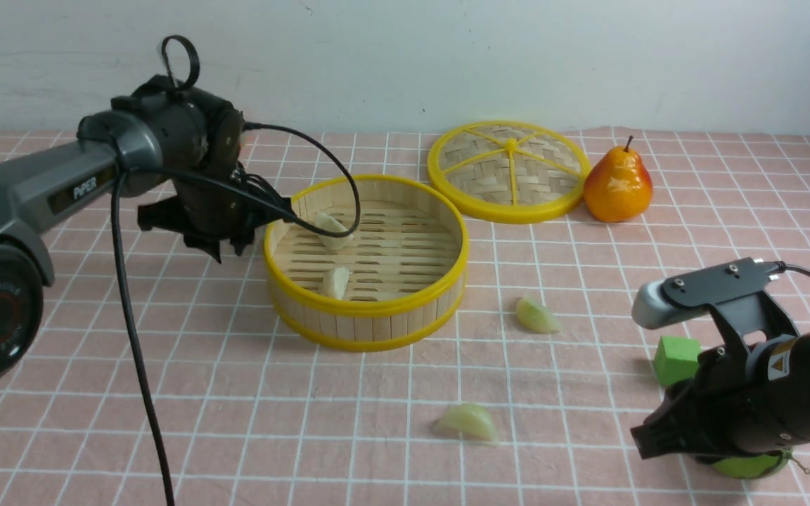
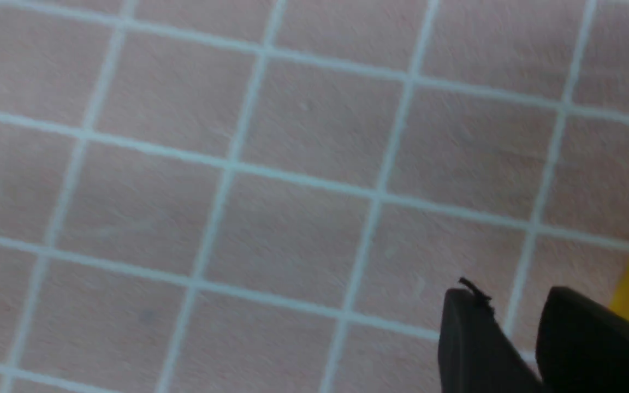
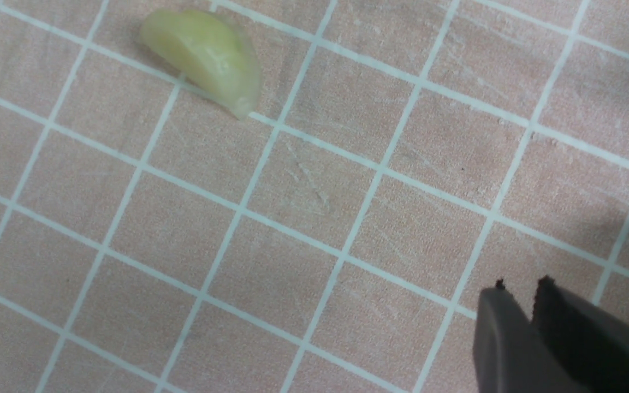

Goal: Put the dumplings into the steamer on the table with the pink tablecloth.
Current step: 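Reach for and grasp a dumpling lying on the table beside the steamer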

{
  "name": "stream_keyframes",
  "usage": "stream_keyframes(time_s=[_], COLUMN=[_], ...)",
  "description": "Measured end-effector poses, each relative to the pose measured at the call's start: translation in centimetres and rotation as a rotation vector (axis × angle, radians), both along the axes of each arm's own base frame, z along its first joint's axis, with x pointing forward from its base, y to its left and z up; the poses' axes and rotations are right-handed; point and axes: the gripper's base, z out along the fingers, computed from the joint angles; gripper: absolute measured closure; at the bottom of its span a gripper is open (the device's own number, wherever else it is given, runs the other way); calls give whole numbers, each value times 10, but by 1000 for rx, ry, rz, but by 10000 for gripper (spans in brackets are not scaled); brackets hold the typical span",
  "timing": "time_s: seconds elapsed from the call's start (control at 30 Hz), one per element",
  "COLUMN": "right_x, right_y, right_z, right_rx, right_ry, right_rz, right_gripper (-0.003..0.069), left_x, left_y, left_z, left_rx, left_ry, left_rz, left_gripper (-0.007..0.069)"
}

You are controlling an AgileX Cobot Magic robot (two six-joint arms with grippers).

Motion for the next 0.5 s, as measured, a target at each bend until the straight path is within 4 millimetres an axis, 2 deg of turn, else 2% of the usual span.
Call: stream_keyframes(time_s=[0.17,0.33,0.43,0.47,0.5], right_x=[0,-2,-4,-4,-4], right_y=[0,0,0,0,0], right_z=[0,-1,-2,-2,-2], right_rx=[0,-6,-10,-10,-13], right_ry=[4,26,45,46,54], right_rz=[0,5,9,9,15], right_gripper=[564,564,564,564,564], left_x=[-12,-28,-39,-40,-51], left_y=[-13,-15,-15,-15,-15], left_z=[0,22,58,61,89], left_rx=[-24,-10,-37,-35,-62], left_ry=[98,183,144,137,103], left_rz=[-34,-84,-140,-146,-190], left_gripper=[461,460,459,459,456])
